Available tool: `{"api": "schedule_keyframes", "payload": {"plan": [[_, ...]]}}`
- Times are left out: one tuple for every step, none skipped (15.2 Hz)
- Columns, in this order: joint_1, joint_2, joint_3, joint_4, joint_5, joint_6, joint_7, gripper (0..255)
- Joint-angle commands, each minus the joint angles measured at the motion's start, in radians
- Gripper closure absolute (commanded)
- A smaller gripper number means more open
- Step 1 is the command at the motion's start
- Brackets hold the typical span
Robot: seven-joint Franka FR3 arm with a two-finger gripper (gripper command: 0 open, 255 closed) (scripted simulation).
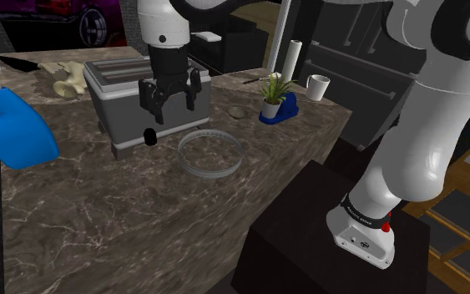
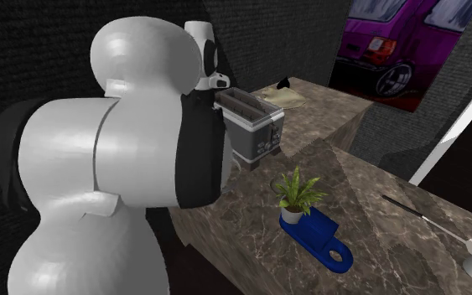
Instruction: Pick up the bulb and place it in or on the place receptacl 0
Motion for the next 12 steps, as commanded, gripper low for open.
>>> {"api": "schedule_keyframes", "payload": {"plan": [[0.034, 0.090, 0.010, 0.097, -0.038, -0.014, 0.038, 0], [0.052, 0.134, 0.012, 0.147, -0.056, -0.024, 0.053, 0], [0.072, 0.178, 0.013, 0.201, -0.074, -0.037, 0.068, 0], [0.094, 0.223, 0.014, 0.258, -0.092, -0.051, 0.081, 0], [0.103, 0.240, 0.012, 0.279, -0.098, -0.057, 0.085, 0], [0.102, 0.238, 0.011, 0.263, -0.097, -0.042, 0.085, 0], [0.100, 0.236, 0.011, 0.247, -0.097, -0.028, 0.085, 0], [0.098, 0.235, 0.011, 0.232, -0.097, -0.014, 0.086, 0], [0.097, 0.234, 0.010, 0.217, -0.097, 0.000, 0.086, 0], [0.095, 0.234, 0.010, 0.203, -0.097, 0.013, 0.087, 0], [0.094, 0.234, 0.010, 0.189, -0.097, 0.027, 0.087, 0], [0.092, 0.234, 0.009, 0.168, -0.098, 0.048, 0.088, 0]]}}
